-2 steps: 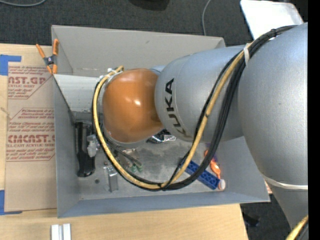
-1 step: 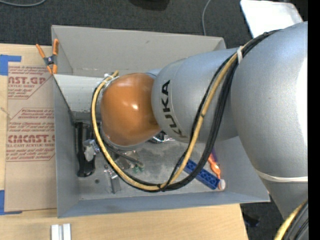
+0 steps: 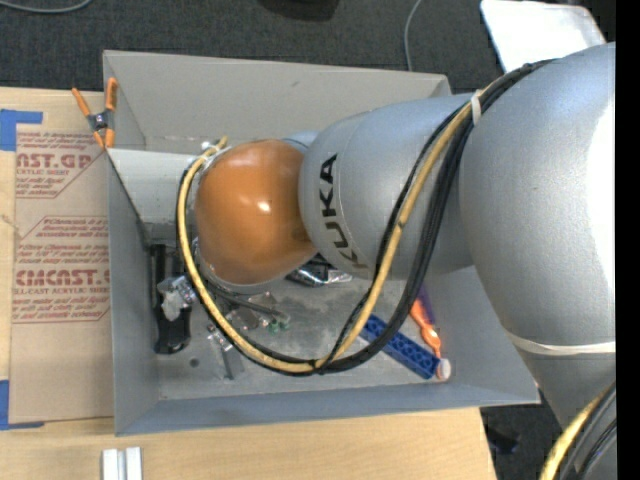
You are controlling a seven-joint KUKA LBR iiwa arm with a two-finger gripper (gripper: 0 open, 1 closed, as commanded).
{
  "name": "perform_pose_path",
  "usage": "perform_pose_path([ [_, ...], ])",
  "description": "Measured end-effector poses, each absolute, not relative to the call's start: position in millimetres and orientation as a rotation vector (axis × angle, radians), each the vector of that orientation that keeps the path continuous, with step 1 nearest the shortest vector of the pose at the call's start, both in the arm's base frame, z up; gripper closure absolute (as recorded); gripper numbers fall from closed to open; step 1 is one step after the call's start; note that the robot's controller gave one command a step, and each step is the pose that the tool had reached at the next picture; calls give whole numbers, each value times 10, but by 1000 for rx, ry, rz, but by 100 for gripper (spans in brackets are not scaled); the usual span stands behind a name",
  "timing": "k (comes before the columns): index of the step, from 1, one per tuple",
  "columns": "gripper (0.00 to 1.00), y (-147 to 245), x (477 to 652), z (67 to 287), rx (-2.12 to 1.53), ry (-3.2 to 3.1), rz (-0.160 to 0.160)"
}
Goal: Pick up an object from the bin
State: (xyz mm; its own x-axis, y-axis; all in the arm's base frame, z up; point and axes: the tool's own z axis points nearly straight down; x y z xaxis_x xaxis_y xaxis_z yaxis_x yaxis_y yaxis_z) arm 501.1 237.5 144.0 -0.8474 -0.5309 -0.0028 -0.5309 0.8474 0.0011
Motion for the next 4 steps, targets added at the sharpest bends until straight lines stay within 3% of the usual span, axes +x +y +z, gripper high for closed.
perform_pose_path([
  [1, 100, 2268, 4970, 1450, -1392, 2814, 6],
  [2, 100, 2267, 4970, 1450, -1391, 2814, 7],
  [3, 100, 2283, 5018, 1358, -1722, 2621, 5],
  [4, 100, 2289, 4929, 1272, -2148, 2285, 5],
])
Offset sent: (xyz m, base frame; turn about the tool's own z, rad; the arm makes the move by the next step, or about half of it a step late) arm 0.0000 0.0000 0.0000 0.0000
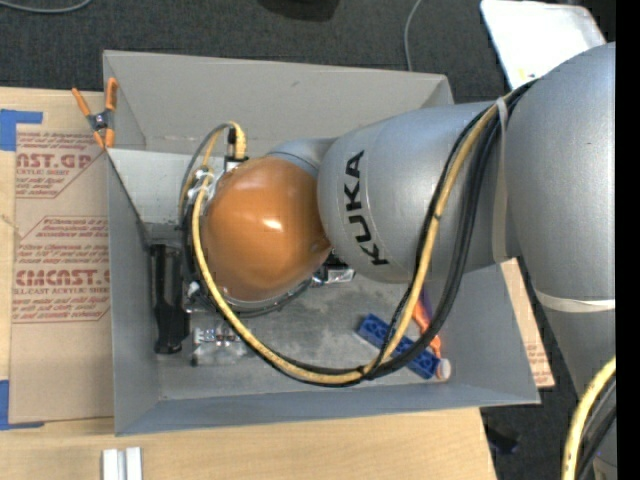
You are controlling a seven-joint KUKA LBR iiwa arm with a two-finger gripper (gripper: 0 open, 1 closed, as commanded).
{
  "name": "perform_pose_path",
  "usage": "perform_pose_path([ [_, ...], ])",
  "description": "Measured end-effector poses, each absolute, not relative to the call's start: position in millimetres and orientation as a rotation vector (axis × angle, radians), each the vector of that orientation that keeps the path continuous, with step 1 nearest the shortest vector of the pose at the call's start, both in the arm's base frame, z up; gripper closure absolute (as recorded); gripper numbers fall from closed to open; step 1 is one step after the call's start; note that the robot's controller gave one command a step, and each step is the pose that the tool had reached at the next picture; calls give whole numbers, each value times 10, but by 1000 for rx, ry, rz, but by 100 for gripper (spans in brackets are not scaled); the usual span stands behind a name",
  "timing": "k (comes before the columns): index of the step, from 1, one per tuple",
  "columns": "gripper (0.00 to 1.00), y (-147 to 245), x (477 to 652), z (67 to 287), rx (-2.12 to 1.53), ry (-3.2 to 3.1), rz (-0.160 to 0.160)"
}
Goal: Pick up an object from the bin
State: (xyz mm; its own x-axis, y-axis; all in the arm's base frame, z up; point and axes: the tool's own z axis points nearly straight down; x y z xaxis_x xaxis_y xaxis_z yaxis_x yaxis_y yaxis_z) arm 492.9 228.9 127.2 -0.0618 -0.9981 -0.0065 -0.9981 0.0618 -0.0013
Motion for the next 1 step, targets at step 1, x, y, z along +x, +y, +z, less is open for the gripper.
perform_pose_path([
  [1, 100, 2313, 5010, 1248, -2315, 2114, 6],
])
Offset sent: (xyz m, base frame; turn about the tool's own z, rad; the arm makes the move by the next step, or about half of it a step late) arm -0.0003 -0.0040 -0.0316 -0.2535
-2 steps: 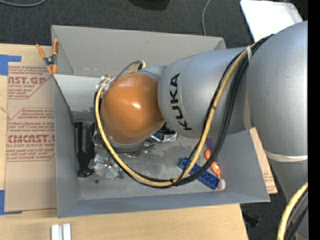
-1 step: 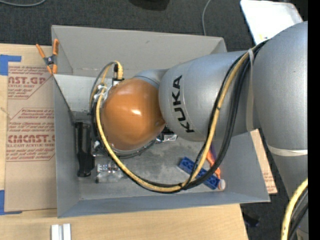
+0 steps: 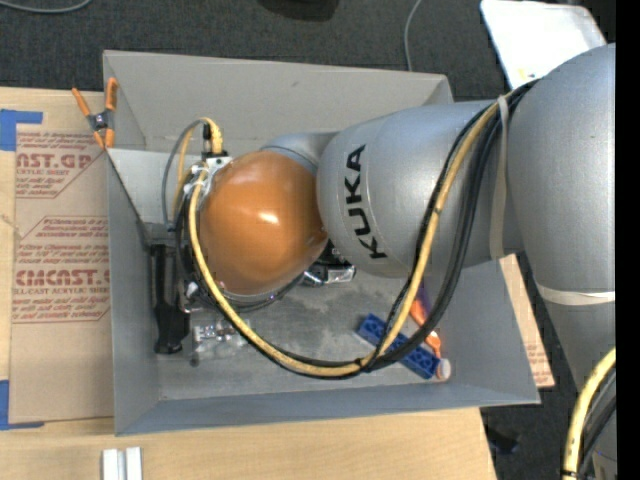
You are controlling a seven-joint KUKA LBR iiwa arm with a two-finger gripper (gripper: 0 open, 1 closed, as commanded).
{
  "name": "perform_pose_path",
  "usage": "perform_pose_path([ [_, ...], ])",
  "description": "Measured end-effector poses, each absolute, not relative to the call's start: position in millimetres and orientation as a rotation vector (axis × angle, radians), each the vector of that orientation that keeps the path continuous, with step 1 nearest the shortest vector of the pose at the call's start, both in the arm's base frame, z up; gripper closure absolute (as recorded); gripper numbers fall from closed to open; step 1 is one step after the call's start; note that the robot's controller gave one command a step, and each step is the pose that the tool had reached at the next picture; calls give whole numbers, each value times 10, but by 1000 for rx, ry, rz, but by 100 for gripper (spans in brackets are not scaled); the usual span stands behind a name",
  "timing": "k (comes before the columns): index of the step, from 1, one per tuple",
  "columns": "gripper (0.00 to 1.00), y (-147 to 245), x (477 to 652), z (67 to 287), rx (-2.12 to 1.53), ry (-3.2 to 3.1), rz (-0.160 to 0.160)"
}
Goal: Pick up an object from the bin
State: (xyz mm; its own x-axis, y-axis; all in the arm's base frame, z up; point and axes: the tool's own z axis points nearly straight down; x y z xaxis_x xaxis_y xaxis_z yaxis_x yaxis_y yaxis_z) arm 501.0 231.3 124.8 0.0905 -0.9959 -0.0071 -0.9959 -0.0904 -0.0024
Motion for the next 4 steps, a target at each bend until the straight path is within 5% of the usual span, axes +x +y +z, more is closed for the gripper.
perform_pose_path([
  [3, 100, 2233, 4957, 733, -2734, 1527, 11],
  [4, 100, 2263, 4870, 833, -2823, 1354, 10],
])
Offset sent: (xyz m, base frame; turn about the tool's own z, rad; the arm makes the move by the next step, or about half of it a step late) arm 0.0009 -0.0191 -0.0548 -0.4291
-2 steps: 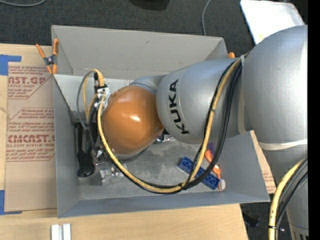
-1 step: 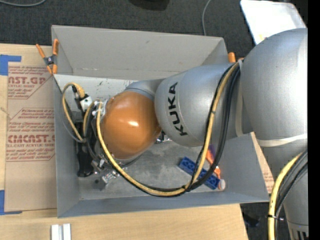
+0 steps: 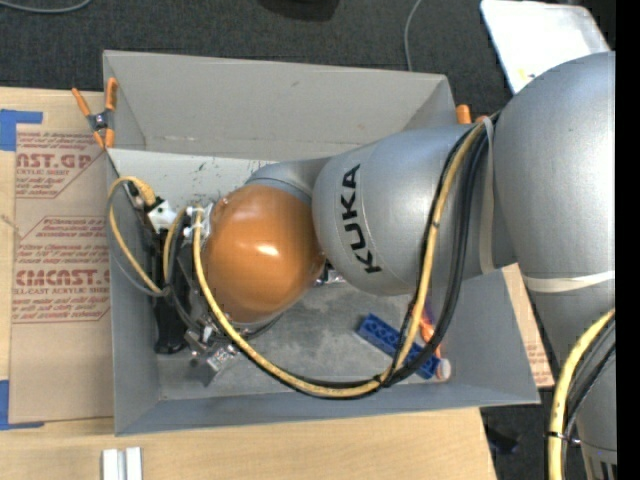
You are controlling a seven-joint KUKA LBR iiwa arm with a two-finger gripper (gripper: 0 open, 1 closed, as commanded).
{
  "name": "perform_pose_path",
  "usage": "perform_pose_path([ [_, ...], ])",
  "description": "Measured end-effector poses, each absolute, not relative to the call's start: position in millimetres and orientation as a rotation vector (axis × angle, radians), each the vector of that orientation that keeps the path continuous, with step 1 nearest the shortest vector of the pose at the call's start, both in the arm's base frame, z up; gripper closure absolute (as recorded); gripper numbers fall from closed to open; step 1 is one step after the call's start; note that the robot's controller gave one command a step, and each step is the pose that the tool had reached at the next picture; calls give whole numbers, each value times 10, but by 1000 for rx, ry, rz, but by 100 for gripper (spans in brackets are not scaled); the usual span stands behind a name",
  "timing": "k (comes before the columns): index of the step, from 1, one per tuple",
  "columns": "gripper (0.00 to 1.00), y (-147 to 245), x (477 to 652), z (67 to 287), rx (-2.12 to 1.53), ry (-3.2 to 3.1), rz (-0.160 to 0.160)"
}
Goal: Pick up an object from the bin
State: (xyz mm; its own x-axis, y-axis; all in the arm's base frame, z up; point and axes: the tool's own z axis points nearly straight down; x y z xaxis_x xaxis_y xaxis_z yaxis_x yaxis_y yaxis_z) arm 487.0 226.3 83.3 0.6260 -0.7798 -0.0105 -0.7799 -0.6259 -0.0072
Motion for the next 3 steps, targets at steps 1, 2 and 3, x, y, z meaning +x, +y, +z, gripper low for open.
perform_pose_path([
  [1, 100, 2332, 4888, 837, -2922, 1124, 15],
  [2, 100, 2337, 4844, 957, -2902, 1170, 14],
  [3, 100, 2341, 4891, 1101, -3077, 551, 17],
])
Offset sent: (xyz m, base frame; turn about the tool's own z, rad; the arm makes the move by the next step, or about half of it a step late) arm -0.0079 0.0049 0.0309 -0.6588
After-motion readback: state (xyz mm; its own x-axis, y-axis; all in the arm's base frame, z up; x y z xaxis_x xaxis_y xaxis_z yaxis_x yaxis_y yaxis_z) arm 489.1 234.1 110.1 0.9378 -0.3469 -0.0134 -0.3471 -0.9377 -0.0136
